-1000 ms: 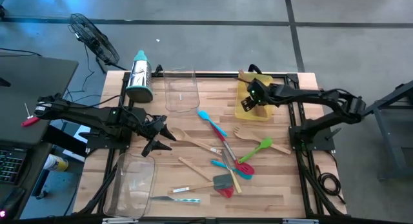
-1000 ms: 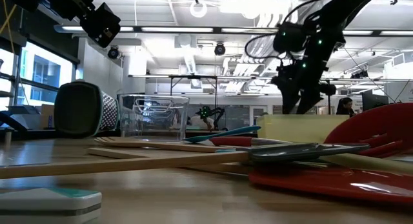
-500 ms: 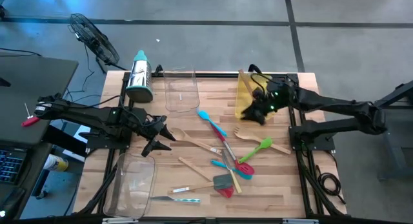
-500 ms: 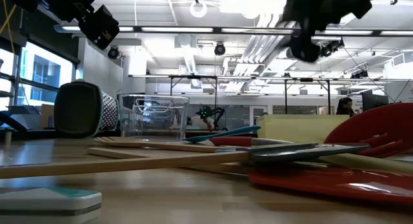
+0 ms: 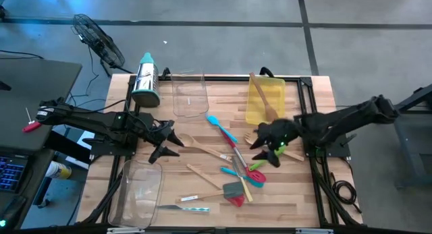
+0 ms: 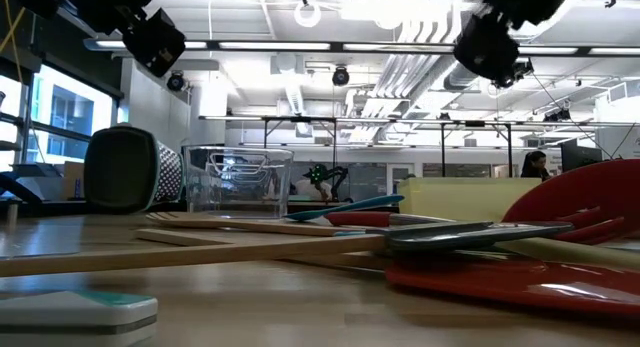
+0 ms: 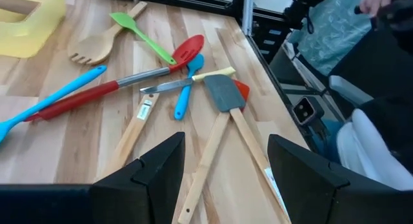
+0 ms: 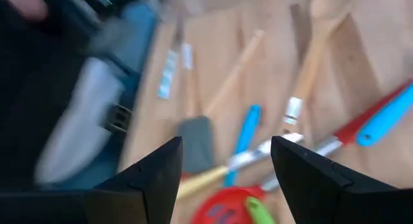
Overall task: Pick & Place Kitchen Items
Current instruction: Put the green spatula into the top transparent bin
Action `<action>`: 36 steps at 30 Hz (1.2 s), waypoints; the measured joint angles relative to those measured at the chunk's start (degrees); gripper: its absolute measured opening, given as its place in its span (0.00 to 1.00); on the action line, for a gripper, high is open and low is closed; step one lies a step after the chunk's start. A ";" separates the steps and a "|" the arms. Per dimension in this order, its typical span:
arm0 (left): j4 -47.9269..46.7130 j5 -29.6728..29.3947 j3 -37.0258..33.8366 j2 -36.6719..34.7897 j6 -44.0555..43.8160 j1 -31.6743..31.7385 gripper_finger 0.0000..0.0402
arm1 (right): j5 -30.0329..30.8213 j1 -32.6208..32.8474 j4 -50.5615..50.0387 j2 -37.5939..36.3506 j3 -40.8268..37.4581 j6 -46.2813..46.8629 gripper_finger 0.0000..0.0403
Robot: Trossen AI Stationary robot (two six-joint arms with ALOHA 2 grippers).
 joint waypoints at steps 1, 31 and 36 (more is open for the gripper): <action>-0.03 -0.56 0.00 0.02 0.00 -0.01 0.54 | 2.79 1.31 -0.19 1.09 0.00 -0.44 0.56; 0.03 -2.19 0.00 0.00 1.50 0.01 0.54 | 10.54 6.95 -22.48 16.18 -0.04 -6.90 0.56; 0.03 -2.17 0.00 0.01 1.51 0.01 0.54 | 10.54 6.95 -24.41 16.18 -0.04 -5.76 0.56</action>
